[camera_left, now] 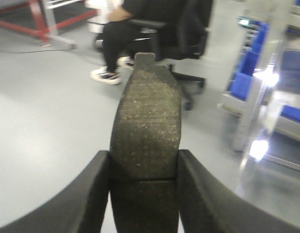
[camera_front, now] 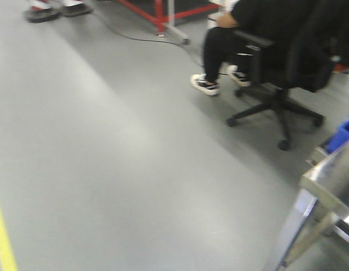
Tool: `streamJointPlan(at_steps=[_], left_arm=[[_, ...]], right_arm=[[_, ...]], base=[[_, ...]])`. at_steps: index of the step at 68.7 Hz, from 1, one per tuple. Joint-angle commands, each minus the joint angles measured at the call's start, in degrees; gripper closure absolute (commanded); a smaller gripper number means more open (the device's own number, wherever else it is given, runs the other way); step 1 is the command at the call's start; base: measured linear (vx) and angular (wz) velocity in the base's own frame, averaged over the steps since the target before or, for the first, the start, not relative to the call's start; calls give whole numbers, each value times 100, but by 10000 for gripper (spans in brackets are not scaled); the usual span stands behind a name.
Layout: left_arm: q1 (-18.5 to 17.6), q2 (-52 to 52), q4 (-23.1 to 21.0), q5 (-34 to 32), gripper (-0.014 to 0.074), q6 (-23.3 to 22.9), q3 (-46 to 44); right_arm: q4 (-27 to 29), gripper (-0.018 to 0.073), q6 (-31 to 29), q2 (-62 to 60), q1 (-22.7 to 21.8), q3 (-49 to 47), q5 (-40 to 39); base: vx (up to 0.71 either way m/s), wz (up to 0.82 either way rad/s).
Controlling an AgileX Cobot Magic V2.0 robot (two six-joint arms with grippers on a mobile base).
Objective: Move and align brake pads A on conveyor
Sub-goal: 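Back the base away from the steel table and turn toward the aisle, then drive along the yellow floor line holding a pad in each gripper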
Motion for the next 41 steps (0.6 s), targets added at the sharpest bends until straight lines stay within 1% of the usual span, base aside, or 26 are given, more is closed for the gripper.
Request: streamJointPlan(at_steps=[1, 20, 41], left_arm=[[-29, 98, 10, -536, 602, 5, -134], [-29, 98, 10, -536, 602, 5, -134], [-29, 98, 10, -481, 602, 5, -134]], right_arm=[[26, 566, -30, 54, -16, -163, -590], [26, 566, -30, 54, -16, -163, -590], [26, 566, -30, 54, -16, -163, -590]], base=[[-19, 85], [-15, 87], [-5, 90]])
